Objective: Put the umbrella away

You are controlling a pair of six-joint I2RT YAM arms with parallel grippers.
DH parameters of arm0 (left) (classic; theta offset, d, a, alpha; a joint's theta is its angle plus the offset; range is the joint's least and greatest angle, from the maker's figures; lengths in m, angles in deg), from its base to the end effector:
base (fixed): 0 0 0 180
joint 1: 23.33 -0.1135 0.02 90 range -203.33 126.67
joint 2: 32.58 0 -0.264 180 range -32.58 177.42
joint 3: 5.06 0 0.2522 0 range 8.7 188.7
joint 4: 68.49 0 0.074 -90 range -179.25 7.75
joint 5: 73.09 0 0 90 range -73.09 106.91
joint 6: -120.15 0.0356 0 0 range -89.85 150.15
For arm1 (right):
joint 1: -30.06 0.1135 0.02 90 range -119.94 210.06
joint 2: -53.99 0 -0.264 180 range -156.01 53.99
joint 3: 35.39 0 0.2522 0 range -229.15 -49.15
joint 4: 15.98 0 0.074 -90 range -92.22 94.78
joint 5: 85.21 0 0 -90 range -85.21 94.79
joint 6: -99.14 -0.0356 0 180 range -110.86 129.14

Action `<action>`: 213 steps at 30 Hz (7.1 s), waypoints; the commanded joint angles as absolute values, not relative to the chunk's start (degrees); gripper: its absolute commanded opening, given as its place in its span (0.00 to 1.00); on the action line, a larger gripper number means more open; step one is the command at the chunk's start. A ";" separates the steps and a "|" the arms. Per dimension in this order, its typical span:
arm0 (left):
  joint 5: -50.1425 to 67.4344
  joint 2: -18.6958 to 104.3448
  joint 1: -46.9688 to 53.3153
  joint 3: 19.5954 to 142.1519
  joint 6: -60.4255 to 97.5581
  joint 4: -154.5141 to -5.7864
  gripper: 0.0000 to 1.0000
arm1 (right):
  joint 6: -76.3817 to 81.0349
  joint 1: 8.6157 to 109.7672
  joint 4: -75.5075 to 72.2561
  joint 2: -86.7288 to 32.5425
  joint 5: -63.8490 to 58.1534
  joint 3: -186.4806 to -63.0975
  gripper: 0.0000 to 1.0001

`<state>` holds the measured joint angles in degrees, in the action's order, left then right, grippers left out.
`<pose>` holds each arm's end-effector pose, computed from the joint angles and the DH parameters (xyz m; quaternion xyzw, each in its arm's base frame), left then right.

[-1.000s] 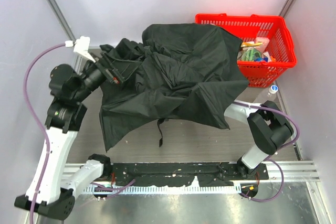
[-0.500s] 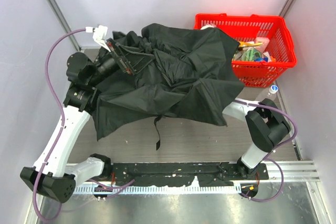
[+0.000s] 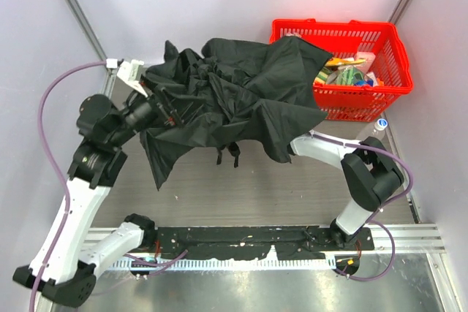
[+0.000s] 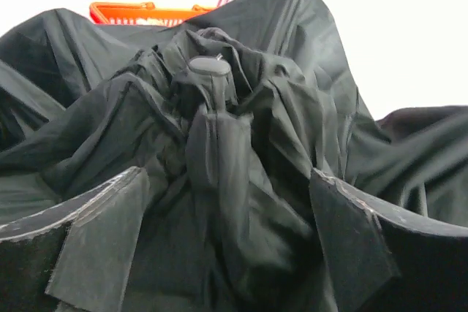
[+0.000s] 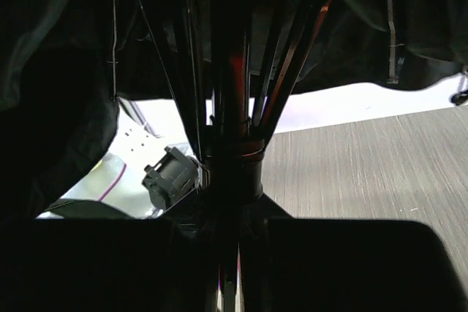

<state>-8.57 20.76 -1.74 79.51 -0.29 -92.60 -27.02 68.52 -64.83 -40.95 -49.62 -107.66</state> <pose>0.1648 -0.0817 0.4692 0.1150 0.6564 -0.4519 0.5931 0.2642 0.2469 0.3211 -0.3974 0.4622 0.6498 0.4540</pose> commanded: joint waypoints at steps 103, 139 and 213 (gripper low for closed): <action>19.69 31.67 -0.47 94.58 -21.62 -108.34 1.00 | 34.98 87.46 -44.76 -30.04 34.41 -109.80 0.01; 11.53 30.36 -0.39 82.89 -22.95 -88.15 0.00 | 22.80 87.19 -41.17 -22.75 11.91 -101.98 0.28; -22.91 28.86 -7.68 76.73 -12.57 -86.03 0.00 | 5.66 79.73 26.61 -23.62 5.68 -141.70 0.84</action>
